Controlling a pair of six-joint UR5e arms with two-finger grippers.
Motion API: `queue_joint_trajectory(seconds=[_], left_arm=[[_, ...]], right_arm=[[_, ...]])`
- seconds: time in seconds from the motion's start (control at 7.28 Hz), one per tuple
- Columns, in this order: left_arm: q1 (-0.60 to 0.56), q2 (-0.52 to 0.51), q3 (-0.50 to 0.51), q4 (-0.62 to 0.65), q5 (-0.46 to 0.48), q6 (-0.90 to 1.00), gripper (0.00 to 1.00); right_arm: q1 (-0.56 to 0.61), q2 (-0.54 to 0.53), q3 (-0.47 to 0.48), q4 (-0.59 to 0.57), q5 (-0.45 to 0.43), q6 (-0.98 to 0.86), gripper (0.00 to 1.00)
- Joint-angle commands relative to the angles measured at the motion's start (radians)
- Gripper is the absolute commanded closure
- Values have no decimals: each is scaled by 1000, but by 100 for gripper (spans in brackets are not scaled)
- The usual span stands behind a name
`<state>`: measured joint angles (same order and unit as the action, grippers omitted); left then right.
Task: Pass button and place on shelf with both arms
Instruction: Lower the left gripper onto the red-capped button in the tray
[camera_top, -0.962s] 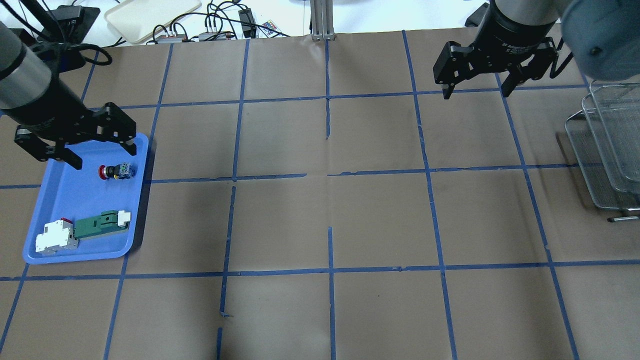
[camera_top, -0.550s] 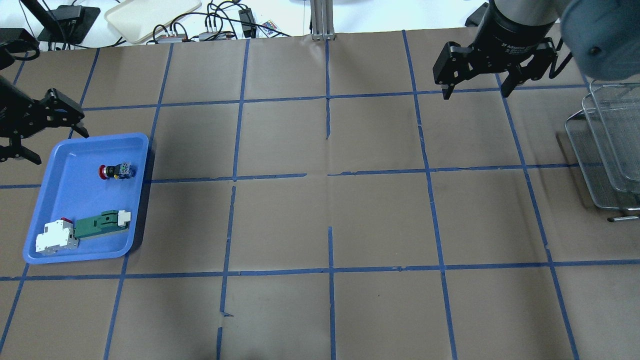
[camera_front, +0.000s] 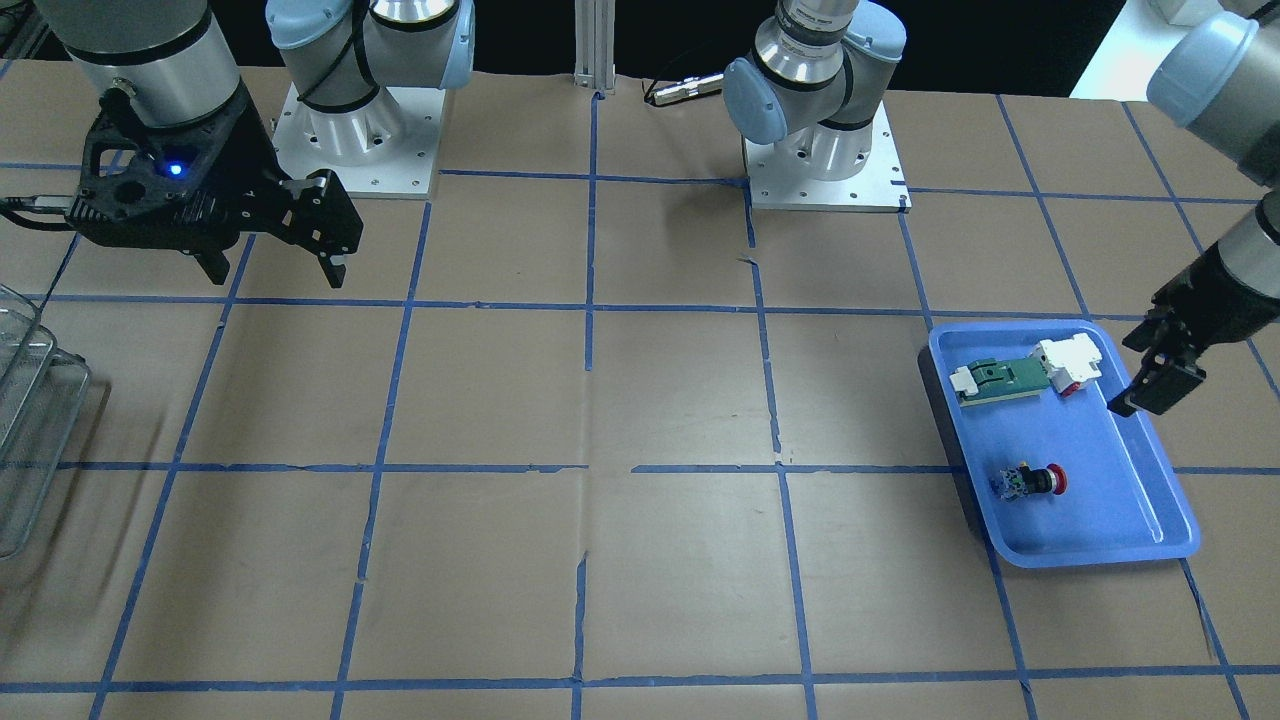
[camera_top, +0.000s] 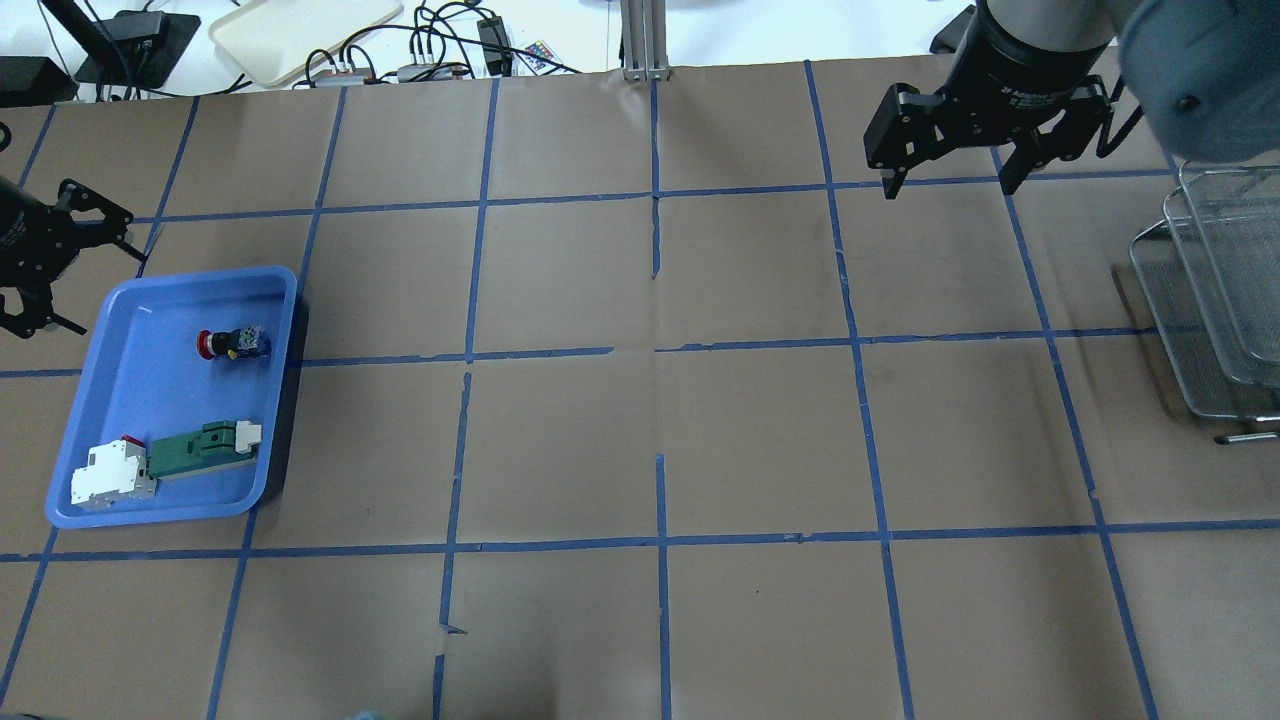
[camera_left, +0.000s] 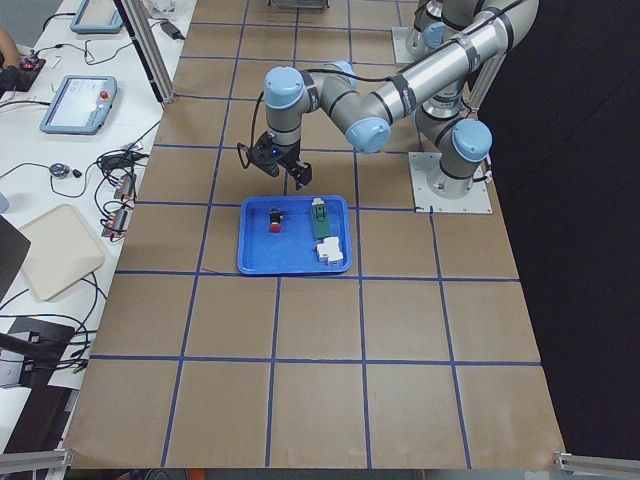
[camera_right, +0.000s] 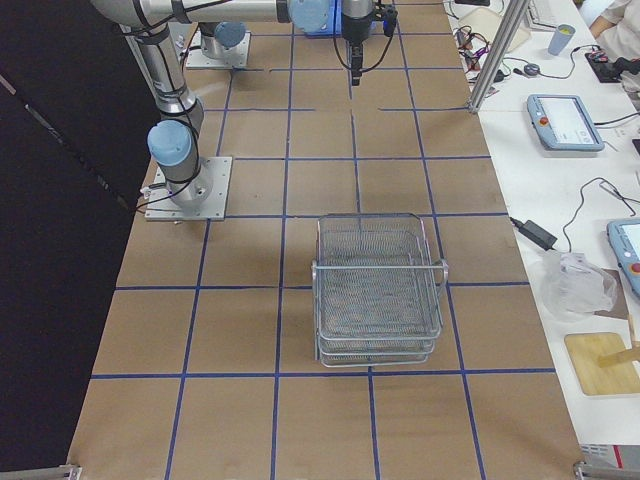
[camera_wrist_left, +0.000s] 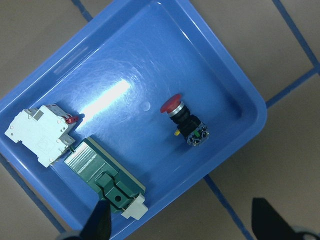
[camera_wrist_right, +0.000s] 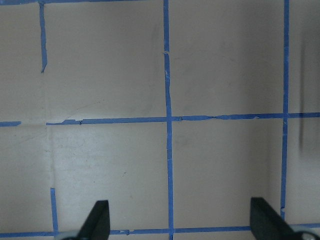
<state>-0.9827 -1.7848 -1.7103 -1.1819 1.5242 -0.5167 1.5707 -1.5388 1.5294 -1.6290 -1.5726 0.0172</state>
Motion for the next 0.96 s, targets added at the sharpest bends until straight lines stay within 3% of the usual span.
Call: queue_joint_trajectory(seconds=[0.0,0.14,0.55,0.82], left_arm=[[22,-97,26,31,-86,-166,0],[38,-135,40,33,-169,-233,0],[84,-238,38,31,-264,-331,0],[94,-269,22,31,-271,-338,0]], right_arm=[[0,0,0,0,0,1,0],[0,0,0,1,0,1,0],[0,0,0,5,0,1,0],[0,2,1,6,0,1,0]])
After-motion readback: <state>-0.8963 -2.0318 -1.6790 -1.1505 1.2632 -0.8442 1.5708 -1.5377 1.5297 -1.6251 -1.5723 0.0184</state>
